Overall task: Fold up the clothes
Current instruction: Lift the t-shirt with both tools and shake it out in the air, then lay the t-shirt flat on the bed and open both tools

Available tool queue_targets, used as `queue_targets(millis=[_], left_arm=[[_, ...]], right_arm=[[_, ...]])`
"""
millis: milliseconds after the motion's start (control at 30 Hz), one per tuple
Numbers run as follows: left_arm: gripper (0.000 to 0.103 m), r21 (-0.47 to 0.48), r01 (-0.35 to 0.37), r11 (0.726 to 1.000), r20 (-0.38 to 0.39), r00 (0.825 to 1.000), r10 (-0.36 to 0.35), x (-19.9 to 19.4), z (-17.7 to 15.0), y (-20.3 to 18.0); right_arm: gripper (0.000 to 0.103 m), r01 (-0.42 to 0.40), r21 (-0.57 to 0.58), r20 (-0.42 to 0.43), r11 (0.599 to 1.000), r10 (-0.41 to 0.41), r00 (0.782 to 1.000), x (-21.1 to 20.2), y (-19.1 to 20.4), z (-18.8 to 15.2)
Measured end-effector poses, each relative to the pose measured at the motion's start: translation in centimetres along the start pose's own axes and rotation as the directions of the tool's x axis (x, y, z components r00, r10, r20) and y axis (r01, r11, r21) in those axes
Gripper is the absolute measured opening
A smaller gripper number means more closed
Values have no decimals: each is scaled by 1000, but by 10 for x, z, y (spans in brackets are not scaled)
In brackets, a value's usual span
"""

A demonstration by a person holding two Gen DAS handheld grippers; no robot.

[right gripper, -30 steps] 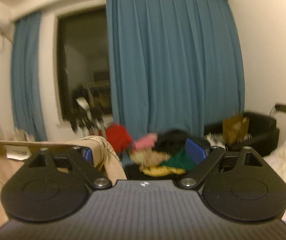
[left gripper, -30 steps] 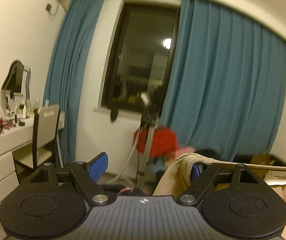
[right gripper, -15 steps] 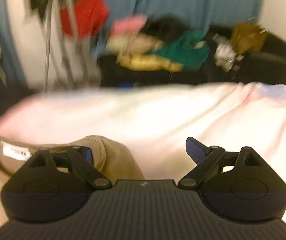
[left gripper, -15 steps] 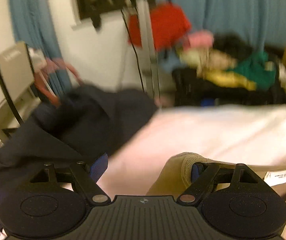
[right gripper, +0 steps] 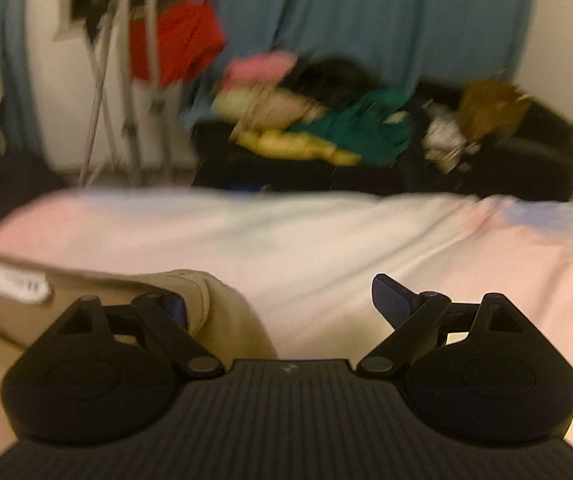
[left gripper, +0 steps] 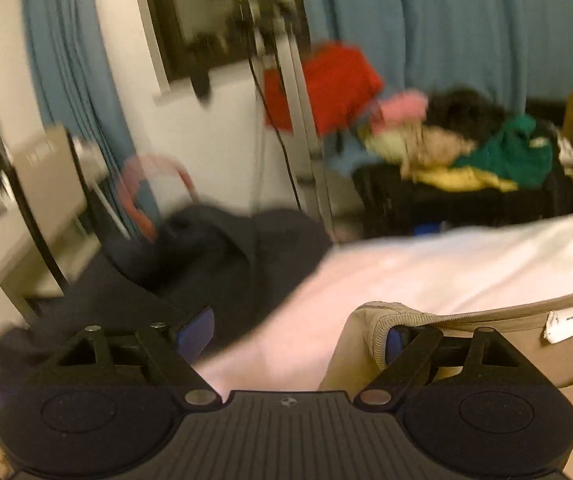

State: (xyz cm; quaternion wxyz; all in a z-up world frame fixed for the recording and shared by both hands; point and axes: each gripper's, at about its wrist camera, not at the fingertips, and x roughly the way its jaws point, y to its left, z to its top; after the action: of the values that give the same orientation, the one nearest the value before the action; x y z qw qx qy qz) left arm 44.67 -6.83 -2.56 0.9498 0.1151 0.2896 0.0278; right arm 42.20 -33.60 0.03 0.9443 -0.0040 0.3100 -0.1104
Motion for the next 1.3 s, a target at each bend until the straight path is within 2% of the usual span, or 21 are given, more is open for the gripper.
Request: queue_targets(millis=[67,200,333,400,533,600,700,800,867,900,933,1000,1067,1100,1200,1300], left_arm=[[85,-8,-6,1000,55,998,6,-33,17,6],[85,-78,-22,997,126,991,32,-91,59,28],[85,-110,-50,993,215,974,72,-140,87,38],[85,-114,-82,990,249,962,109,-156,101,40],[93,-163,-87,983,298,945,133,-155,116,38],[94,-159,-82,984,276,953,124,-130,116,31],[94,-137,-63,989,190,978,89,-68,106,17],[93,-102,-32,994,49,998,37,2,82,0],[92,-61,-13,998,-68,998,9,46,64,-11],[92,-34,-6,999,-130,991,1,65,54,-17],[91,-9,13,1000,-174,985,-14,80,47,-22],[96,84,30,996,-222,975,-10,96,36,-34],[98,167,49,985,-251,968,-6,99,35,-43],[98,172,58,983,-247,969,-14,95,38,-42],[98,76,117,990,-226,969,-97,73,48,-23],[99,0,178,984,-183,967,-175,41,46,-4]], right_arm=[[90,23,30,54,999,-25,998,-29,-3,14],[90,10,57,153,998,-19,988,-96,-14,51],[90,19,69,246,997,-35,969,-145,-22,77],[90,33,66,291,997,-51,956,-152,-22,86],[90,72,49,357,996,-85,930,-153,-21,97],[90,87,30,347,996,-92,933,-130,-18,96],[90,68,18,284,997,-71,956,-75,-15,85],[90,4,-5,153,1000,-3,988,-3,-13,63],[90,-80,-15,-10,997,80,997,48,-12,41],[90,-116,-27,-94,993,113,989,70,-8,30],[90,-161,-48,-180,986,150,972,89,-4,20],[90,-251,-74,-278,965,222,935,110,4,9],[90,-325,-42,-294,945,299,908,113,7,7],[90,-351,-21,-288,936,331,899,112,8,7],[90,-355,92,-152,930,365,918,88,0,18],[90,-308,165,-20,937,315,949,52,-6,17]])
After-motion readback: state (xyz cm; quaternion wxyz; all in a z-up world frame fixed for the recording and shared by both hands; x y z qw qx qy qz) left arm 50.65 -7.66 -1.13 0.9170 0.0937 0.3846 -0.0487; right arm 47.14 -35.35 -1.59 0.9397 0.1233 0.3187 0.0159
